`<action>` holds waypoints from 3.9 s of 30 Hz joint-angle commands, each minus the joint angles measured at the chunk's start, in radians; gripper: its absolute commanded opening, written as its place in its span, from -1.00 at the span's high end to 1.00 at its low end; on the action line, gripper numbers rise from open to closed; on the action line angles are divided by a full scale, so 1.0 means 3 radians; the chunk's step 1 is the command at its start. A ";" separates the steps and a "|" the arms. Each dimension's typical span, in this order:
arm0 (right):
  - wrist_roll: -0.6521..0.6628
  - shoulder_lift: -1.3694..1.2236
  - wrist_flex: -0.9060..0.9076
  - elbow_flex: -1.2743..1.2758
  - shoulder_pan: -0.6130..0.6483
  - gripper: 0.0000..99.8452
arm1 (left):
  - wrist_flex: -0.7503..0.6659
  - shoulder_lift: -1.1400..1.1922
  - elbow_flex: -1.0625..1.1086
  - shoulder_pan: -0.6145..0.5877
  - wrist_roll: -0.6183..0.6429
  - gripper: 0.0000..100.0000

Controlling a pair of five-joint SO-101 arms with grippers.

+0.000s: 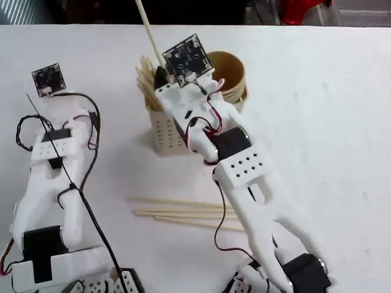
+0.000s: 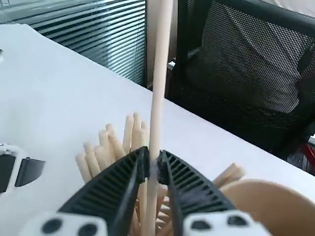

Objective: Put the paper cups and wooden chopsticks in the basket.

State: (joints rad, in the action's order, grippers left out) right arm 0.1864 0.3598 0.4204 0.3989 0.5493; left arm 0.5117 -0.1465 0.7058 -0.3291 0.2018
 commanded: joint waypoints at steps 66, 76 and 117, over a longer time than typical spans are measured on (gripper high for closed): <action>0.1171 0.0238 0.3915 -0.1780 0.0054 0.59 | -0.0251 -0.0018 0.0036 -0.0008 -0.0046 0.78; 0.1509 0.0534 0.3312 0.0271 0.0729 0.67 | -0.0251 -0.0018 0.0041 -0.0008 -0.0046 0.78; 0.1381 0.0887 0.1716 0.1800 0.0550 0.93 | -0.0251 -0.0018 0.0020 -0.0008 -0.0046 0.78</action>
State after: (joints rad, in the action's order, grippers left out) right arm 0.6222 0.4964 0.9083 0.9544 0.7242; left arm 0.4549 -0.1465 0.7242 -0.3291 0.1956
